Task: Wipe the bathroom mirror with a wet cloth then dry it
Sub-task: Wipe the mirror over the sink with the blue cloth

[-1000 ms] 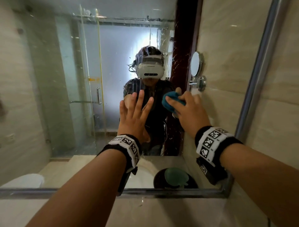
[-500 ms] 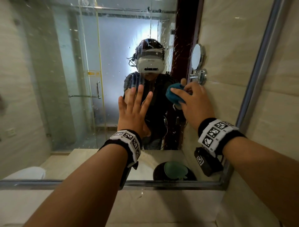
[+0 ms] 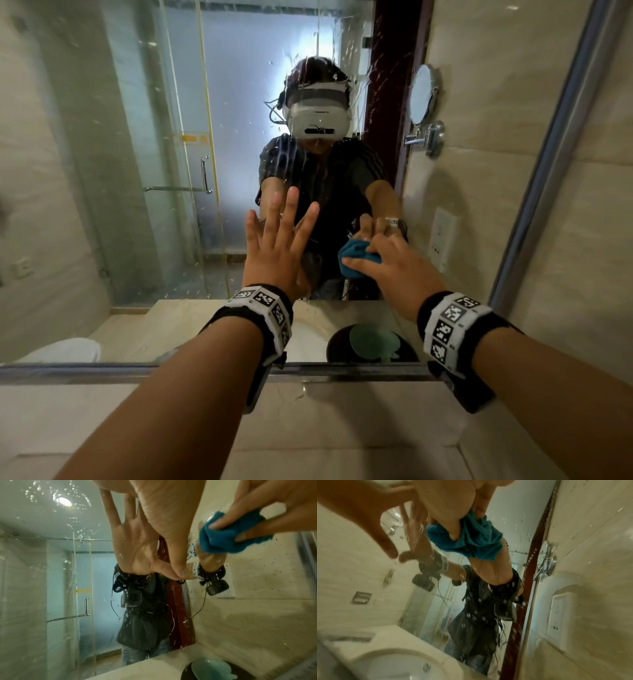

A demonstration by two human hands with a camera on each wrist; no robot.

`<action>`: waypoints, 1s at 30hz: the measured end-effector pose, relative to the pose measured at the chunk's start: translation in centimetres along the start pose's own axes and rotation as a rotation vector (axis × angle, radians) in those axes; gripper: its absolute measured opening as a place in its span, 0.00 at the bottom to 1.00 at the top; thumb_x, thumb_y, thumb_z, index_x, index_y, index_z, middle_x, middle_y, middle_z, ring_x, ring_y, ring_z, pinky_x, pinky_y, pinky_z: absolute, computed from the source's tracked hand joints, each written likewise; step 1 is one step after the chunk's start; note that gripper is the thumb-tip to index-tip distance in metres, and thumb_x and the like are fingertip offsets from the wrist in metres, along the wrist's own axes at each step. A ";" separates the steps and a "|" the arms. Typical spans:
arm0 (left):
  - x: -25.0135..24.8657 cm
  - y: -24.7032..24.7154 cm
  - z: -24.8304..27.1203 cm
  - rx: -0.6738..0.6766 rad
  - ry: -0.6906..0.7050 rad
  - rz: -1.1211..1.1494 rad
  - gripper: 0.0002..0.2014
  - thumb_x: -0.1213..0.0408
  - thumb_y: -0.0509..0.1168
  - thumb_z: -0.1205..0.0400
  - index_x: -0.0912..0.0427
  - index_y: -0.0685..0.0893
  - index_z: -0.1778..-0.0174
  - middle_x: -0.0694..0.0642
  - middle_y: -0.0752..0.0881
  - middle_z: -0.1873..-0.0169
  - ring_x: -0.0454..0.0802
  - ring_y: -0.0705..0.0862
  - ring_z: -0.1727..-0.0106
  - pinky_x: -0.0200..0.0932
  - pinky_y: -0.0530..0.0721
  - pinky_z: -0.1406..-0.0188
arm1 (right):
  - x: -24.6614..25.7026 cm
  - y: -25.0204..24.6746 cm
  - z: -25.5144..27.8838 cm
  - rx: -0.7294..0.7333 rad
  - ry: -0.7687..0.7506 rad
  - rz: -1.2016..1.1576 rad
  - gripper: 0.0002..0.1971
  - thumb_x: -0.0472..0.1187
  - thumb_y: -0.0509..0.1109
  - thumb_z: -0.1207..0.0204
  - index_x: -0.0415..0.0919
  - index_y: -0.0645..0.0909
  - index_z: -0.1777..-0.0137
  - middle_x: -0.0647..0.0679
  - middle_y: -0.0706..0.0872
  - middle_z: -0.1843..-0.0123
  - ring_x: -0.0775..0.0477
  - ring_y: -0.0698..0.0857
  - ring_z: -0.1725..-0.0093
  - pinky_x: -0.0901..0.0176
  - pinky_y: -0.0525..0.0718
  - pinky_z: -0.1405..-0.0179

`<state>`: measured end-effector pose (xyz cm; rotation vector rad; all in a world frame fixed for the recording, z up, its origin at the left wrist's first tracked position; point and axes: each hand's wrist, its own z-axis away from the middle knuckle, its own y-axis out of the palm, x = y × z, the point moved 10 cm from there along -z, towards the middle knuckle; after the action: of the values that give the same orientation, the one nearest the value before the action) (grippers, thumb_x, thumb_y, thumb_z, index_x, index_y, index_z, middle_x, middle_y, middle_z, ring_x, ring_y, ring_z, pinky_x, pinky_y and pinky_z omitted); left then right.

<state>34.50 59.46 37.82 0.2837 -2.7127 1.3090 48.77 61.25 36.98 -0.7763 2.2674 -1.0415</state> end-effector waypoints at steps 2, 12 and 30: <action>0.1 0.4 0.5 0.003 0.009 -0.012 0.67 0.39 0.75 0.35 0.49 0.23 0.23 0.59 0.19 0.25 0.62 0.26 0.22 0.65 0.23 0.29 | -0.7 -3.0 -0.9 -0.182 0.116 -0.080 0.28 0.30 0.76 0.32 0.51 0.79 0.33 0.39 0.76 0.39 0.37 0.73 0.43 0.46 0.84 0.53; 1.6 4.4 3.6 0.091 0.027 -0.051 0.73 0.33 0.75 0.41 0.50 0.23 0.22 0.61 0.20 0.24 0.63 0.23 0.22 0.69 0.33 0.23 | 2.2 -1.1 -1.5 -0.259 0.097 0.065 0.21 0.43 0.75 0.27 0.49 0.80 0.33 0.40 0.78 0.42 0.36 0.77 0.45 0.48 0.83 0.55; 1.8 6.8 5.6 0.013 -0.024 0.043 0.73 0.37 0.78 0.44 0.51 0.28 0.20 0.59 0.22 0.23 0.62 0.31 0.19 0.66 0.32 0.23 | 5.4 0.8 -1.0 -0.338 0.105 0.011 0.32 0.31 0.81 0.39 0.49 0.80 0.34 0.38 0.78 0.41 0.39 0.71 0.48 0.51 0.83 0.58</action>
<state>31.19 58.95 29.49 0.2451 -2.7463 1.3435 44.08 58.52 35.74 -0.8583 2.5737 -0.7155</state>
